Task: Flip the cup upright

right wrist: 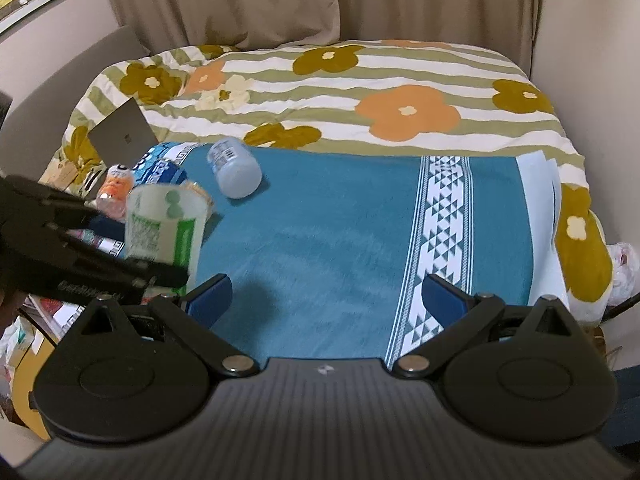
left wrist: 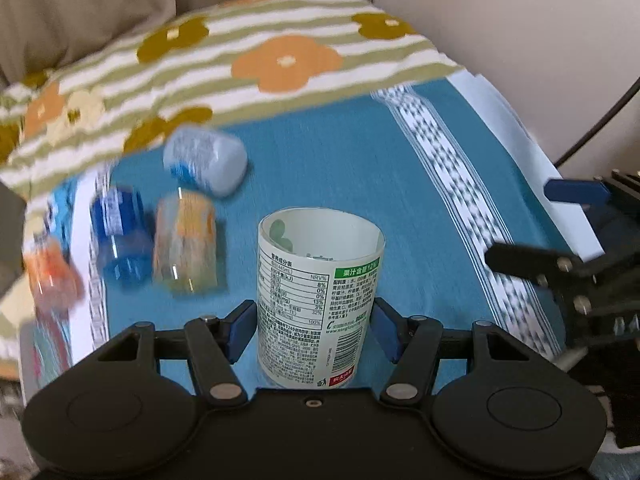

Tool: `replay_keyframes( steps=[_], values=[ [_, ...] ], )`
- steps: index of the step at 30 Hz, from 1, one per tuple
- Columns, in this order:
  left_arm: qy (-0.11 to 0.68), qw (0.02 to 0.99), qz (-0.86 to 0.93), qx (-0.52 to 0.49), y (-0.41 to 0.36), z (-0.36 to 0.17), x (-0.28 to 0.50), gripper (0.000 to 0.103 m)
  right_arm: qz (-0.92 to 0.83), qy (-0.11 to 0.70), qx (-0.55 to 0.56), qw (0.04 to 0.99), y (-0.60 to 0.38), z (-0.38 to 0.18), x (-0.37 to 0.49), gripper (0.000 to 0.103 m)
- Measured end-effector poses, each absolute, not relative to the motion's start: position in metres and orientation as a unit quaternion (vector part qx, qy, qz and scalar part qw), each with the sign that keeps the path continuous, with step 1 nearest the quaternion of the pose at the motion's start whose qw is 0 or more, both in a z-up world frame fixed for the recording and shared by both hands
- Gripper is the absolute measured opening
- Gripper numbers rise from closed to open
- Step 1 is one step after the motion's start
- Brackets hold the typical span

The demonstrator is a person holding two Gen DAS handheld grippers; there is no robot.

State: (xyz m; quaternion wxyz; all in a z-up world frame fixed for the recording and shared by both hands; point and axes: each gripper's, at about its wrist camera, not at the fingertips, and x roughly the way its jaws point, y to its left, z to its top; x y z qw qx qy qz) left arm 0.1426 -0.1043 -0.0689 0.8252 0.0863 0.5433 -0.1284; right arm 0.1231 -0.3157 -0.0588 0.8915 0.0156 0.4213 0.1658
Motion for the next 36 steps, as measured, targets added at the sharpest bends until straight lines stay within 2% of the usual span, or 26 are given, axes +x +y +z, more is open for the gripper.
replay_keyframes(
  steps=[9, 28, 30, 31, 32, 36],
  values=[
    [0.598, 0.791, -0.123, 0.033, -0.098, -0.111, 0.129, 0.066, 0.169, 0.434, 0.02, 0.885, -0.313, -0.069, 0.103, 0.103],
    [0.602, 0.791, -0.113, 0.019, -0.101, -0.137, 0.153, 0.067, 0.153, 0.456, 0.03, 0.876, -0.319, -0.09, 0.095, 0.103],
    [0.602, 0.79, -0.113, 0.019, -0.101, -0.137, 0.153, 0.076, 0.152, 0.457, 0.032, 0.876, -0.319, -0.09, 0.096, 0.103],
    [0.601, 0.791, -0.113, 0.02, -0.101, -0.137, 0.153, 0.086, 0.151, 0.458, 0.032, 0.876, -0.319, -0.09, 0.096, 0.103],
    [0.597, 0.794, -0.113, 0.021, -0.101, -0.136, 0.152, 0.091, 0.15, 0.458, 0.032, 0.876, -0.318, -0.09, 0.096, 0.103],
    [0.588, 0.8, -0.116, 0.03, -0.101, -0.132, 0.15, 0.092, 0.148, 0.457, 0.033, 0.876, -0.317, -0.089, 0.096, 0.103]
  ],
)
